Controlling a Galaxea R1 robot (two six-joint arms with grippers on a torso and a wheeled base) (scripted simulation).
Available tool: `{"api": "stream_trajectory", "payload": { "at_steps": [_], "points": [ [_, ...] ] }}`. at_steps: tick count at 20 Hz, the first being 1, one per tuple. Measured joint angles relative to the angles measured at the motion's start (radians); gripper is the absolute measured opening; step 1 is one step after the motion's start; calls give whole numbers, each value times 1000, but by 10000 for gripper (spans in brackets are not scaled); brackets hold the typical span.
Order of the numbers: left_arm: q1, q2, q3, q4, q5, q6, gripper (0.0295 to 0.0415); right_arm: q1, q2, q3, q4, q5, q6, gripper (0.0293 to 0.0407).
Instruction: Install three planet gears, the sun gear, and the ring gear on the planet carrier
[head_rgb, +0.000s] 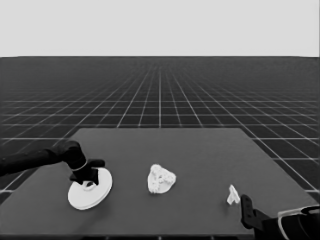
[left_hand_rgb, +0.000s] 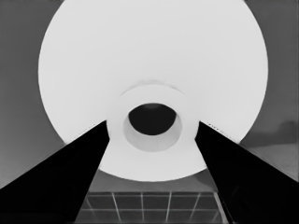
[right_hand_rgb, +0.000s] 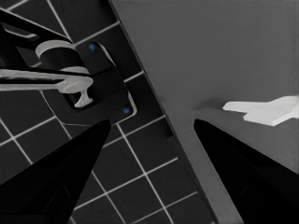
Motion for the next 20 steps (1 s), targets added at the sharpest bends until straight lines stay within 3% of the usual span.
{"api": "stream_trajectory", "payload": {
  "at_steps": [6, 9, 16, 17, 18, 20],
  "points": [
    [0, 0, 0, 0, 0, 0, 348, 0, 0, 0, 0, 0, 0, 385],
    [-171, -52, 102, -128, 117, -25, 348, 0, 0, 0, 0, 0, 0, 385],
    [-218, -56, 107, -166, 145, -25, 348, 0, 0, 0, 0, 0, 0, 385],
    [-209, 92, 166, -127, 181, -393, 349, 0, 0, 0, 0, 0, 0, 385],
    [-203, 390, 116, -117, 204, -567, 349, 0, 0, 0, 0, 0, 0, 385],
    [-196, 712, -147, -118, 203, -552, 348, 0, 0, 0, 0, 0, 0, 385]
  ]
}}
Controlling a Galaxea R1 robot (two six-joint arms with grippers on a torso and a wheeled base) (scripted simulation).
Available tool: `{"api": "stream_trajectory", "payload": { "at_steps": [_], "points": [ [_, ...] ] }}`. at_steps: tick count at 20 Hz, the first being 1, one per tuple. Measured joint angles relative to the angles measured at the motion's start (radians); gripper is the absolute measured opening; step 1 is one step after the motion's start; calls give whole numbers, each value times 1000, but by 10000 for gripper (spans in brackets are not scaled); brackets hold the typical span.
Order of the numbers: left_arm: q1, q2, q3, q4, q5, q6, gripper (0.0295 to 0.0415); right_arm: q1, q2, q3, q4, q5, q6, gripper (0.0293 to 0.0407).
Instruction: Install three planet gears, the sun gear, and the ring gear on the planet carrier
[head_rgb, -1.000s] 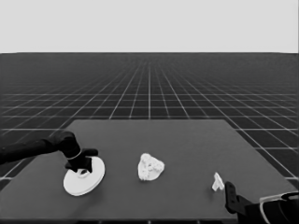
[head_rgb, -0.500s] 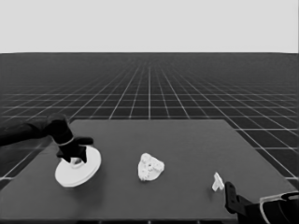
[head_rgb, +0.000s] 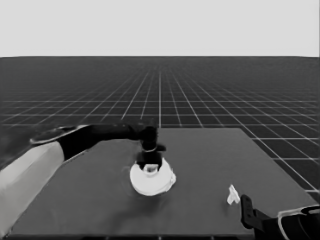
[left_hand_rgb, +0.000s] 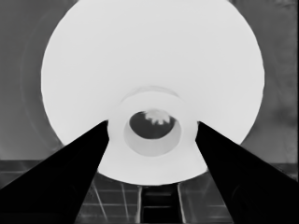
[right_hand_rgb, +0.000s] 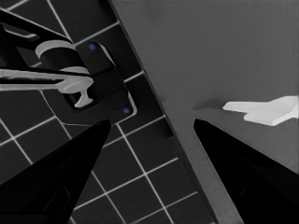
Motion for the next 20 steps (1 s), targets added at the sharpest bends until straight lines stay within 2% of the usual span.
{"api": "stream_trajectory", "payload": {
  "at_steps": [2, 6, 8, 12, 20],
  "points": [
    [2, 107, -149, -1, -7, 54, 348, 0, 0, 0, 0, 0, 0, 385],
    [4, 156, -232, -2, -11, 89, 348, 0, 0, 0, 0, 0, 0, 385],
    [67, 168, -270, 58, -29, 112, 348, 0, 0, 0, 0, 0, 0, 385],
    [95, 175, -294, 86, -40, 126, 348, 0, 0, 0, 0, 0, 0, 385],
    [97, 177, -295, 89, -41, 150, 348, 0, 0, 0, 0, 0, 0, 385]
  ]
}}
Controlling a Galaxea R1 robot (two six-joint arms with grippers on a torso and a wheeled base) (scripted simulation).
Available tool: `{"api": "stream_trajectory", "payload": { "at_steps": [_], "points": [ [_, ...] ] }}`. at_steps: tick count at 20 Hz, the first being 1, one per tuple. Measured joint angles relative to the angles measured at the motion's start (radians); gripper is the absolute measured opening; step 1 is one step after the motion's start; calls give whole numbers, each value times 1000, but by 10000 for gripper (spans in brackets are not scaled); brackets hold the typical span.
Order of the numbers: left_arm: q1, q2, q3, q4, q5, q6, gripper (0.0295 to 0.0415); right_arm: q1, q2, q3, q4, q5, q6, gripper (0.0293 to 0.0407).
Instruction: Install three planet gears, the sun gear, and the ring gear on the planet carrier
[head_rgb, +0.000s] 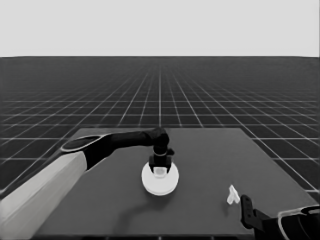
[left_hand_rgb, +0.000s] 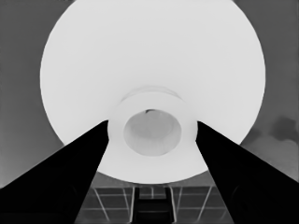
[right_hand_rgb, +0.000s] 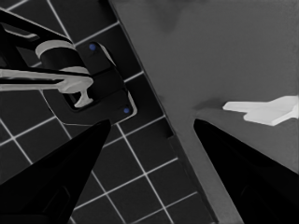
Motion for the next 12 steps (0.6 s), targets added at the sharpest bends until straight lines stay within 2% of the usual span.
{"api": "stream_trajectory", "payload": {
  "at_steps": [12],
  "points": [
    [0, 0, 0, 0, 0, 103, 348, 0, 0, 0, 0, 0, 0, 385]
  ]
}}
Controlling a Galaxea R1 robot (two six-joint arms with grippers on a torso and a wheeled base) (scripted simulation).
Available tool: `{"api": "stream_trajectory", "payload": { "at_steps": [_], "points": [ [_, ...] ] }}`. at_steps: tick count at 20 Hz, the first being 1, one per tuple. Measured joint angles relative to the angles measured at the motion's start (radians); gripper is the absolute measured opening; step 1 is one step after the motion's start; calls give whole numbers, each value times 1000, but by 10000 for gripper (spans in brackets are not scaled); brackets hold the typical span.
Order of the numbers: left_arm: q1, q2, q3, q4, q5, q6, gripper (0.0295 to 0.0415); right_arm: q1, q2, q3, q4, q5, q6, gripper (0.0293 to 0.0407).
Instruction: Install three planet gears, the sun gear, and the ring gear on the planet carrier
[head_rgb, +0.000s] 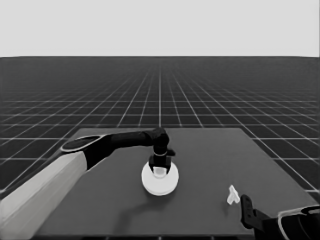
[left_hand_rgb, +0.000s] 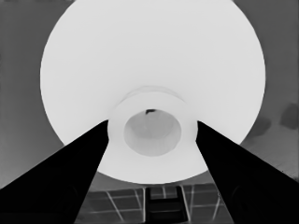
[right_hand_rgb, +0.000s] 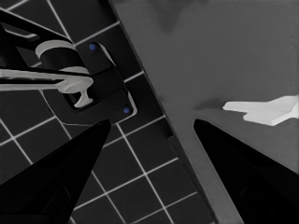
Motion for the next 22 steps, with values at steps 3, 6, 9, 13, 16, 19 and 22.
{"api": "stream_trajectory", "payload": {
  "at_steps": [3, 6, 9, 13, 16, 19, 22],
  "points": [
    [0, 0, 0, 0, 0, 26, 348, 0, 0, 0, 0, 0, 0, 385],
    [2, 0, 0, 0, 0, 52, 348, 0, 0, 0, 0, 0, 0, 385],
    [9, -2, -1, 0, 0, 79, 348, 0, 0, 0, 0, 0, 0, 385],
    [12, -2, -2, 0, 0, 114, 348, 0, 0, 0, 0, 0, 0, 385],
    [12, -2, -2, 0, -1, 140, 348, 0, 0, 0, 0, 0, 0, 385],
    [13, -2, -2, 0, -1, 166, 348, 0, 0, 0, 0, 0, 0, 385],
    [14, -2, -2, 0, -1, 192, 348, 0, 0, 0, 0, 0, 0, 385]
  ]
}}
